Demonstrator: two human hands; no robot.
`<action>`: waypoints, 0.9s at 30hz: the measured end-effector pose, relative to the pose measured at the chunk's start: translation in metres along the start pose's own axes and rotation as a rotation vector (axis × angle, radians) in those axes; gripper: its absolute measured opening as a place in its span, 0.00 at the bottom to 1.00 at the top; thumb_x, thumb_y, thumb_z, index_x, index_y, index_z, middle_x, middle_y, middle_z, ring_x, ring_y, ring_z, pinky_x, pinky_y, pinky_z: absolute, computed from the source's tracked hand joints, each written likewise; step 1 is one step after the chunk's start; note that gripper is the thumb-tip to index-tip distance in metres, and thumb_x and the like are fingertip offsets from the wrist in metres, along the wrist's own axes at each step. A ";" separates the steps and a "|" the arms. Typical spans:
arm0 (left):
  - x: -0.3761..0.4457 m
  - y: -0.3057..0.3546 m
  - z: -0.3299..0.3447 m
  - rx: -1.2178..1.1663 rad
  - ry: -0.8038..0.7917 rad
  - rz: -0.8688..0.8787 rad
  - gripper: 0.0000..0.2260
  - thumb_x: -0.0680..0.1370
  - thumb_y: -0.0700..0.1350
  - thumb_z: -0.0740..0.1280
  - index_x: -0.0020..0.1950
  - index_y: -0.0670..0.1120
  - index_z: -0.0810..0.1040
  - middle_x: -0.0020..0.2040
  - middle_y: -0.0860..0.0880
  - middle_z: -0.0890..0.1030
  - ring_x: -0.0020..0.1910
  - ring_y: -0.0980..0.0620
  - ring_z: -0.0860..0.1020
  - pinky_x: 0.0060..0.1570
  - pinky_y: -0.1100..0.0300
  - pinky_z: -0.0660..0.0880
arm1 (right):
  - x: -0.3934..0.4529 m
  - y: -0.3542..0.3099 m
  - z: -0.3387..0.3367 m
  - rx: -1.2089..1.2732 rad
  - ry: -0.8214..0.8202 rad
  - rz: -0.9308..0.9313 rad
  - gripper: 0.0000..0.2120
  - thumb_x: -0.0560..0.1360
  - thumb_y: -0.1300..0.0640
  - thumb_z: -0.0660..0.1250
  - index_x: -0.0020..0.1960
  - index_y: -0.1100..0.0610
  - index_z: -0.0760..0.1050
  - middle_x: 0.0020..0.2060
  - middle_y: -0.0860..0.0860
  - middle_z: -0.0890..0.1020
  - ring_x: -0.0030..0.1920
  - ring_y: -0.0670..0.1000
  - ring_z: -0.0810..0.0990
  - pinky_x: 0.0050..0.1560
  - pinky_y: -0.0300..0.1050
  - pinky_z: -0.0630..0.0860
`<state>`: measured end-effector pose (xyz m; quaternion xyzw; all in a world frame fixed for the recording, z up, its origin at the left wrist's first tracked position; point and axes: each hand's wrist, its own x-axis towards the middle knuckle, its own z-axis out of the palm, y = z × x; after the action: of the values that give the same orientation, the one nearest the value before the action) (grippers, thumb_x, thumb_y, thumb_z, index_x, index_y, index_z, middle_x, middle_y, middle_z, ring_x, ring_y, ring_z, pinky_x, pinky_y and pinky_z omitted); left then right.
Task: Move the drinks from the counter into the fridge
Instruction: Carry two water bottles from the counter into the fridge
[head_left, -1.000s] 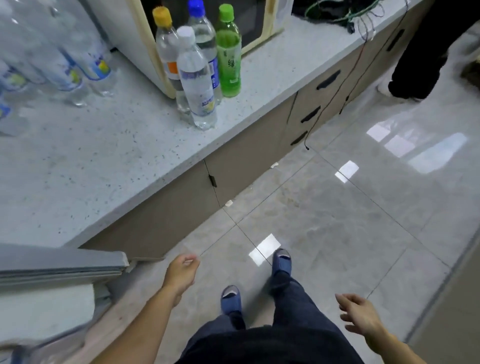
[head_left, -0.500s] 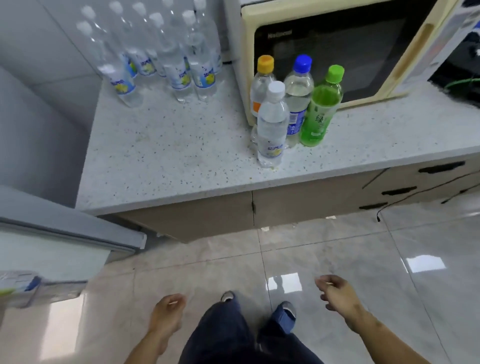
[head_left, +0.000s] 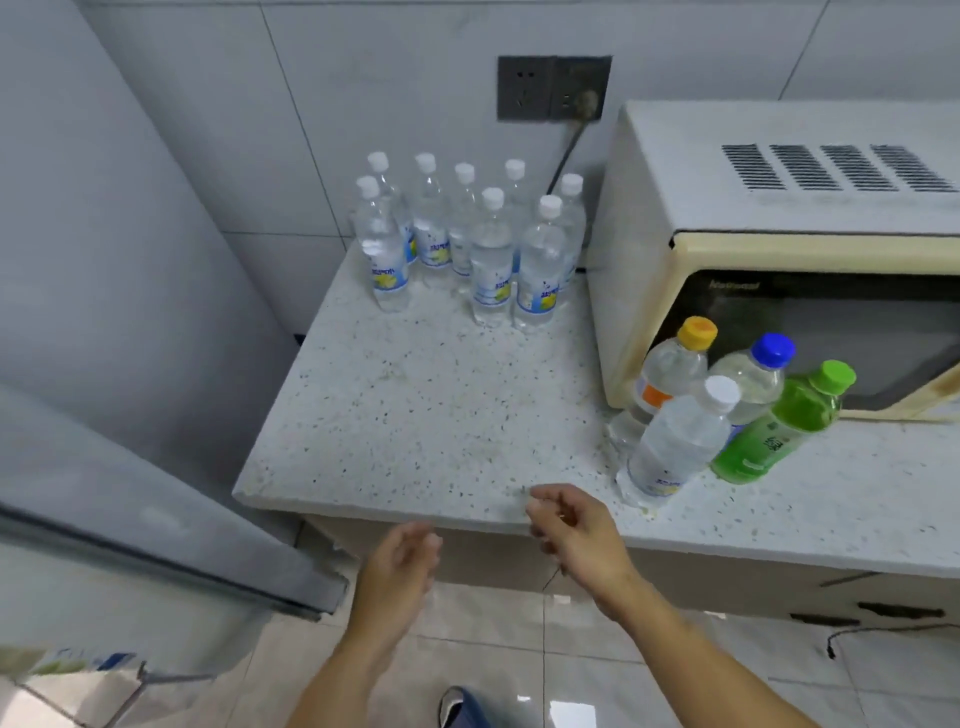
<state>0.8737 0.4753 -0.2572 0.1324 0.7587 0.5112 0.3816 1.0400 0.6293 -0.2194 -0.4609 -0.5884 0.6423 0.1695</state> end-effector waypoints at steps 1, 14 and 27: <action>0.007 0.016 0.000 -0.034 -0.002 0.041 0.06 0.78 0.51 0.68 0.54 0.58 0.79 0.51 0.56 0.84 0.49 0.59 0.83 0.43 0.63 0.80 | 0.013 -0.017 0.007 0.004 0.000 -0.039 0.06 0.77 0.54 0.70 0.54 0.50 0.80 0.43 0.55 0.83 0.43 0.51 0.83 0.45 0.44 0.80; 0.097 0.199 0.043 -0.175 0.267 0.307 0.08 0.78 0.50 0.67 0.55 0.61 0.76 0.56 0.56 0.79 0.48 0.61 0.79 0.42 0.64 0.79 | 0.184 -0.203 0.007 0.119 0.533 -0.380 0.10 0.77 0.53 0.67 0.58 0.47 0.73 0.56 0.49 0.76 0.42 0.33 0.77 0.46 0.35 0.72; 0.217 0.327 0.115 0.949 0.210 0.742 0.27 0.80 0.40 0.64 0.78 0.49 0.59 0.78 0.46 0.58 0.73 0.41 0.61 0.67 0.48 0.68 | 0.240 -0.240 -0.029 -0.528 0.332 -0.451 0.15 0.77 0.63 0.62 0.60 0.51 0.78 0.56 0.52 0.81 0.55 0.57 0.80 0.53 0.50 0.78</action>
<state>0.7477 0.8263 -0.0882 0.4925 0.8403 0.2265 0.0006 0.8608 0.8894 -0.0911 -0.4455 -0.7848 0.3318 0.2748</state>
